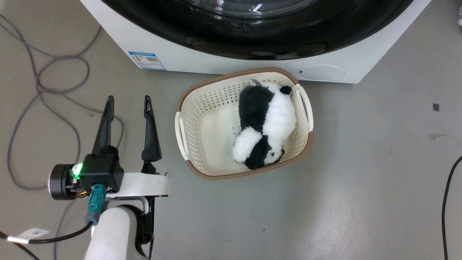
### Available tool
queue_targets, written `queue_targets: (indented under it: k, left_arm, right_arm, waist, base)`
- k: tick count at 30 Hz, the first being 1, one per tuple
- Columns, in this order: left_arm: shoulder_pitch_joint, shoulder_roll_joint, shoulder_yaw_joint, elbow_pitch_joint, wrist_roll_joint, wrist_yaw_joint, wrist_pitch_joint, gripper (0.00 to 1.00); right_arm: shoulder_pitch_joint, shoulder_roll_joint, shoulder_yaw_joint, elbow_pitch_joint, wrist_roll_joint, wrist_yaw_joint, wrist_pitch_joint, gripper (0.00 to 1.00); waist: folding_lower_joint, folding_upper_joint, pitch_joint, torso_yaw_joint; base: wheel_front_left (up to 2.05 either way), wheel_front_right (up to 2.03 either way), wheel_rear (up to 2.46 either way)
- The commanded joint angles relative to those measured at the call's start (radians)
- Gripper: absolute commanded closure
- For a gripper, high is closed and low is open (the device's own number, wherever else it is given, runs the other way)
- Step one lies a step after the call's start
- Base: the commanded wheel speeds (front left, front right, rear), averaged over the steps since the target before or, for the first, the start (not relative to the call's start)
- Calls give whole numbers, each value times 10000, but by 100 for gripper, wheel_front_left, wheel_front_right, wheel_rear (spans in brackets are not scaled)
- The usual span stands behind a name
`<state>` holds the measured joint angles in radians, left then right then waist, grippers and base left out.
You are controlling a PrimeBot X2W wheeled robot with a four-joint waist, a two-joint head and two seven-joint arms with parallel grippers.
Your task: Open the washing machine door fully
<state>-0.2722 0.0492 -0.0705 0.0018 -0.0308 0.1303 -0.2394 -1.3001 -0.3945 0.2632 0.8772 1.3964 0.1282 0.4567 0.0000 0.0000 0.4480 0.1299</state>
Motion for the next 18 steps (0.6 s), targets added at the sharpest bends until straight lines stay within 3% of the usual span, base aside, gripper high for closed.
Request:
queue_targets:
  k: [1, 4, 11, 18]
  left_arm:
    - [-225, 10, -18, 23, -37, 73, -94, 0]
    - [-294, 10, -28, 40, -53, 93, -157, 0]
    - [-401, 10, -102, 95, -93, 82, -224, 0]
    - [-219, 10, -51, 142, -107, 98, -224, 0]
  right_arm:
    - [-147, 497, 343, 114, 315, 25, 380, 100]
    - [-291, 366, 463, 114, 662, 25, 565, 100]
    - [-423, 350, 276, 322, 917, 25, -630, 100]
    - [14, 372, 477, 225, 1000, 25, -155, 100]
  waist:
    - [0, 0, 17, 12]
    - [0, 0, 85, 47]
    - [0, 0, 170, 201]
    - [0, 0, -127, 243]
  base:
    - [0, 0, 0]
    - [0, 0, 0]
    - [0, 0, 0]
    - [0, 0, 0]
